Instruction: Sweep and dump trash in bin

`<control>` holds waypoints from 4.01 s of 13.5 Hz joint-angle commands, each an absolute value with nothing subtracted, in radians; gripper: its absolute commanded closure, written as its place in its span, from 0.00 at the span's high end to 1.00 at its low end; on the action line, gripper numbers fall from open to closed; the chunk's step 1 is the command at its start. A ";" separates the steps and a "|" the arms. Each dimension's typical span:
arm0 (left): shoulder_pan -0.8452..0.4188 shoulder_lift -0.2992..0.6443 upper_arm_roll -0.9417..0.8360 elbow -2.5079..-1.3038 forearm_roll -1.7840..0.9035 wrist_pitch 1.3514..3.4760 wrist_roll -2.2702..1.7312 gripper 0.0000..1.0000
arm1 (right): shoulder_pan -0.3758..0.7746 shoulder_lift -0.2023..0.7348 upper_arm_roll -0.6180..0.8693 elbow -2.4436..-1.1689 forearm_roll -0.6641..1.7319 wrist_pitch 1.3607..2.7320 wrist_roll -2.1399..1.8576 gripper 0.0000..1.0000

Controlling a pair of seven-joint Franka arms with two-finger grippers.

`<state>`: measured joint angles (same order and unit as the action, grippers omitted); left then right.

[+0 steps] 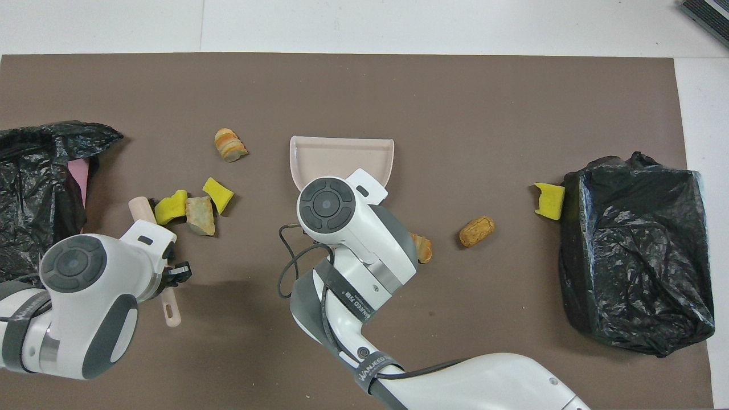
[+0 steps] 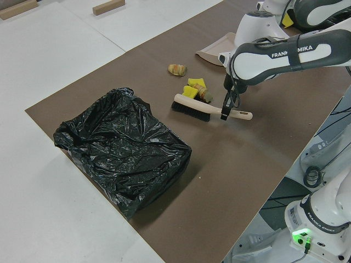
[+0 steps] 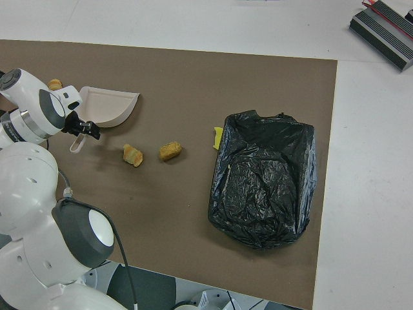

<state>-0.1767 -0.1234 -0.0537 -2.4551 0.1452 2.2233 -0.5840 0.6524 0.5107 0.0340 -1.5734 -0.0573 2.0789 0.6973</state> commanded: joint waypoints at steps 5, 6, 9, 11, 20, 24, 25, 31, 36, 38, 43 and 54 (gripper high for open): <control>-0.346 0.007 -0.044 -2.323 0.083 2.226 -0.572 0.00 | 0.612 0.474 0.028 -1.565 -0.083 2.109 0.619 0.00; -0.347 0.038 -0.046 -2.295 0.074 2.230 -0.559 0.00 | 0.608 0.468 0.025 -1.563 -0.083 2.109 0.545 0.00; -0.377 0.072 -0.043 -2.205 0.054 2.180 -0.505 0.00 | 0.578 0.454 0.025 -1.568 -0.086 2.091 0.311 0.00; -0.370 0.093 -0.038 -2.139 0.060 2.110 -0.461 0.00 | 0.552 0.454 0.023 -1.565 -0.086 2.068 0.061 0.00; -0.184 0.141 -0.034 -1.982 0.081 2.083 -0.117 0.00 | 0.416 0.442 0.026 -1.562 -0.183 2.068 -0.597 0.00; -0.112 0.216 -0.034 -1.898 0.171 2.150 0.043 0.00 | 0.407 0.403 0.029 -1.631 -0.181 2.066 -0.914 0.00; -0.110 0.244 -0.034 -1.876 0.210 2.166 0.043 0.00 | 0.403 0.402 0.029 -1.640 -0.181 2.056 -1.013 0.00; -0.129 0.377 -0.037 -1.770 0.265 2.125 0.176 0.00 | 0.422 0.439 0.028 -1.669 -0.219 2.114 -1.164 0.00; -0.185 0.241 -0.043 -1.972 0.259 2.048 0.149 0.00 | 0.414 0.437 0.028 -1.687 -0.222 2.141 -1.207 0.00; -0.231 0.160 -0.043 -2.090 0.258 2.049 0.048 0.00 | 0.411 0.437 0.028 -1.690 -0.222 2.141 -1.213 0.00; -0.316 0.071 -0.044 -2.229 0.117 2.051 -0.155 0.00 | 0.408 0.431 0.028 -1.704 -0.221 2.154 -1.216 0.00; -0.506 0.129 -0.044 -2.152 -0.245 2.157 -0.426 0.00 | 0.400 0.431 0.028 -1.707 -0.221 2.155 -1.218 0.00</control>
<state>-0.4600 0.0969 -0.0607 -2.1894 -0.1910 2.1312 -0.4155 0.4204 0.4437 0.0184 -1.6743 -0.1976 2.1321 -1.1769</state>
